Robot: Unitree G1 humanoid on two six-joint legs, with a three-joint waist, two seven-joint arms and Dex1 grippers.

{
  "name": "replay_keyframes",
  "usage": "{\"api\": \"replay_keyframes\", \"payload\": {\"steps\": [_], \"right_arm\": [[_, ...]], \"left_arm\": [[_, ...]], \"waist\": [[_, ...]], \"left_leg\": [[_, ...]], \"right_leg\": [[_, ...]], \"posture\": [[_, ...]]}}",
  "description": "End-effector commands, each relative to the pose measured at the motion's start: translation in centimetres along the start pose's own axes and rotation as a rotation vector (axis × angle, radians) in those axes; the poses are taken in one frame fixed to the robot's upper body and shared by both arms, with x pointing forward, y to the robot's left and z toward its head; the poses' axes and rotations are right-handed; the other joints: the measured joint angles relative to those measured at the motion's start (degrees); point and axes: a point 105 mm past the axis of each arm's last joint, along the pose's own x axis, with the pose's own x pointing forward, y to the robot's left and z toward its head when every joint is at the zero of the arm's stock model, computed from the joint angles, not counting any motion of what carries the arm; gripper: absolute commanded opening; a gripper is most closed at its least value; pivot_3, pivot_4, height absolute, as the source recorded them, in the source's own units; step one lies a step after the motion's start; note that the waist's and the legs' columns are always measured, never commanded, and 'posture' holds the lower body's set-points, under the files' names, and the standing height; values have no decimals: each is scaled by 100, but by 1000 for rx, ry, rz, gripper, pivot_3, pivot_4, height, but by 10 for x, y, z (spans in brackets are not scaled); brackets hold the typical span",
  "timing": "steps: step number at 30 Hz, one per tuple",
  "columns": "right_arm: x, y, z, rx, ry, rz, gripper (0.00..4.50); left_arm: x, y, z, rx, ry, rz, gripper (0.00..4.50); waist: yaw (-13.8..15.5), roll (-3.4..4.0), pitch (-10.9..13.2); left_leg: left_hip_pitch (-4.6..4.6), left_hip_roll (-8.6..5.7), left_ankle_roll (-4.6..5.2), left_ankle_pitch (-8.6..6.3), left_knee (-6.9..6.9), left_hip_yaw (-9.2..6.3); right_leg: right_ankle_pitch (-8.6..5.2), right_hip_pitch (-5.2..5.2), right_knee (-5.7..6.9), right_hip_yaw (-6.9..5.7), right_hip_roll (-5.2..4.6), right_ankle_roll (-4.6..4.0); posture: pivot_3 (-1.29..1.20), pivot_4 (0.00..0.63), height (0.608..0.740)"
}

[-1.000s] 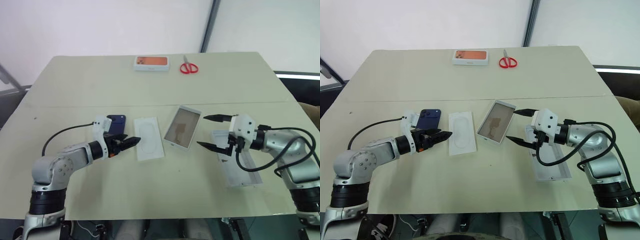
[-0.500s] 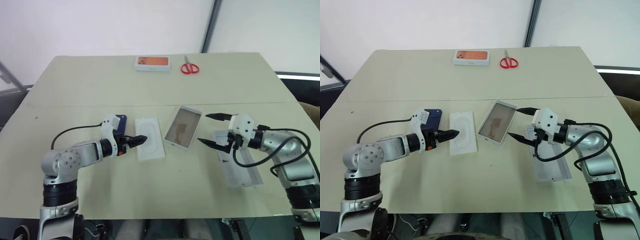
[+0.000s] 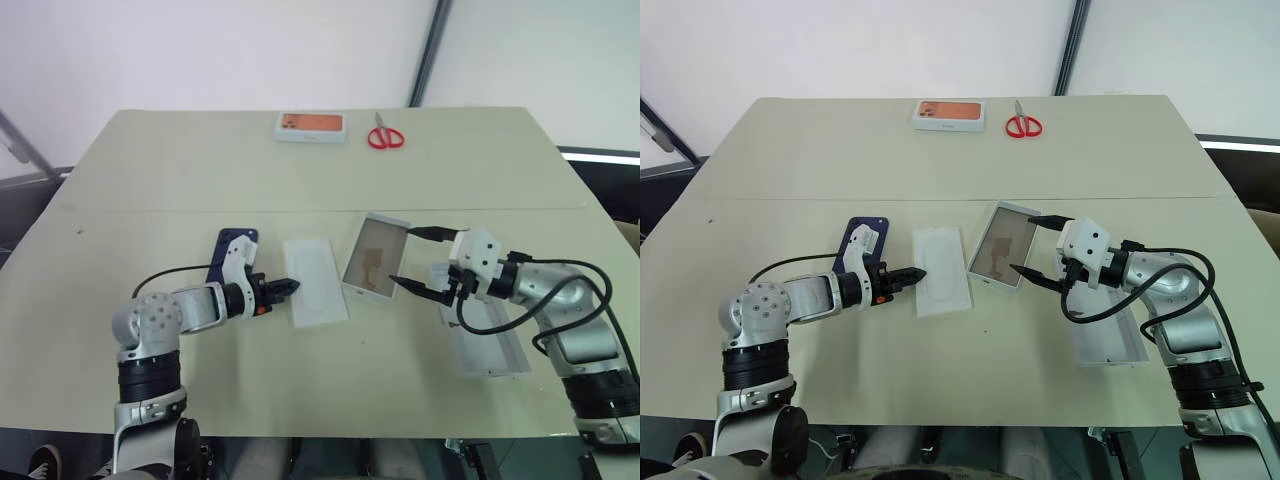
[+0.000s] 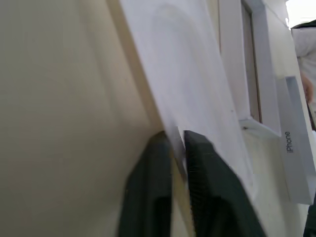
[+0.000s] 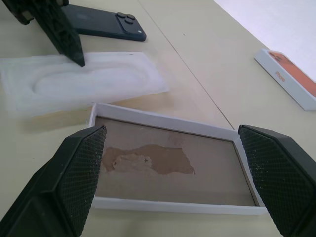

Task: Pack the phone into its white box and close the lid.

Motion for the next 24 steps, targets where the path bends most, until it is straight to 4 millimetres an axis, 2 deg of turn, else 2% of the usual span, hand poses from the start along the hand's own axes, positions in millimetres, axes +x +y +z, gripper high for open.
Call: {"api": "replay_keyframes", "payload": {"steps": [1, 6, 10, 13, 17, 20, 22, 24], "right_arm": [[1, -3, 12, -47, -35, -13, 4500], [4, 3, 11, -15, -43, 15, 4500], [14, 20, 14, 40, -58, 88, 4500], [24, 29, 14, 83, -58, 122, 4500], [36, 40, 2, 110, 16, 166, 4500], [48, 50, -15, 167, 105, 186, 4500], [54, 52, -23, 167, 145, 171, 3938], [57, 53, -26, 170, 158, 169, 3075]], "left_arm": [[-4, 6, 2, -35, -17, 18, 36], [-8, 11, 18, -60, -90, 33, 36], [-16, 9, 38, -31, -165, 30, 36], [-18, 7, 41, 21, -151, 39, 36], [-18, -1, 47, 36, -170, 2, 36], [-20, -5, 52, 74, -183, -1, 36], [-21, -8, 53, 89, -187, -11, 0], [-22, -10, 53, 86, -188, -20, 0]], "waist": [[-11, -1, 1], [-12, -1, 1], [-15, -4, 3], [-20, -6, 3], [1, -6, 3], [-2, -7, 4], [-15, -7, 4], [-24, -6, 4]], "left_leg": [[0, 1, 0, 0, -1, 0], [0, 2, -1, 1, -1, 0], [0, 2, -2, 1, -3, 0], [-1, 2, -4, 2, -5, 0], [-1, 2, -4, 2, -4, 0], [-1, 1, -4, 2, -4, 0], [-1, 2, -5, 2, -5, -1], [-1, 2, -7, 3, -9, -1]], "right_leg": [[0, -1, 0, 0, 2, 0], [0, -1, 0, 0, 3, 0], [0, -4, 0, 0, 3, 0], [0, -7, 0, 1, 4, 0], [0, -7, 0, 1, 4, 0], [0, -8, 0, 1, 2, 0], [0, -10, 0, 2, 4, -1], [0, -14, 1, 2, 5, -1]], "posture": [[0, 150, 740], [0, 150, 740], [0, 150, 740], [0, 150, 740], [0, 150, 740], [0, 150, 740], [0, 150, 740], [0, 150, 740]]}}
